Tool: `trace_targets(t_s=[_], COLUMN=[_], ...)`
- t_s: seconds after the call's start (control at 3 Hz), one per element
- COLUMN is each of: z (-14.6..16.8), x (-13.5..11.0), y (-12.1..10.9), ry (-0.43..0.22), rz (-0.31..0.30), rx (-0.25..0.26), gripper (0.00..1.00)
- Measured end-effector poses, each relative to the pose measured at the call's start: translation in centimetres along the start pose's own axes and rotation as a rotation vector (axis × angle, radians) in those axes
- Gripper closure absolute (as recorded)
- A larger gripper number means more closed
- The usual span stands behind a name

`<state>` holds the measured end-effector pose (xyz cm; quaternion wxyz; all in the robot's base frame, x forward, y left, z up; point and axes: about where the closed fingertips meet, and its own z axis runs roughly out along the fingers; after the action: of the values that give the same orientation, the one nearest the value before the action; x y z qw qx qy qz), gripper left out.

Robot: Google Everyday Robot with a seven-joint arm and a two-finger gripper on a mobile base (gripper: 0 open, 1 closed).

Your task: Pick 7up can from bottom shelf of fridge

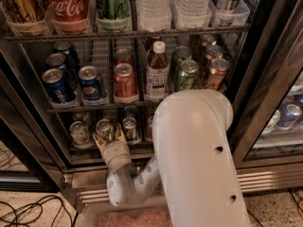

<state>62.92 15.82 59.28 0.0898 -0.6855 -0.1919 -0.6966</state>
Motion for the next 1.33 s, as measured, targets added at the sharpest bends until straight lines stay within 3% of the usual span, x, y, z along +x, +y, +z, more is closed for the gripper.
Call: trace_targets(t_s=[0.33,1.33], z=[0.79,1.22], x=[0.06,0.49], y=[0.05,0.13], ry=[0.011,0.005], rz=[0.003,0.028], rx=[0.002,-0.004], gripper=[0.35,0.98])
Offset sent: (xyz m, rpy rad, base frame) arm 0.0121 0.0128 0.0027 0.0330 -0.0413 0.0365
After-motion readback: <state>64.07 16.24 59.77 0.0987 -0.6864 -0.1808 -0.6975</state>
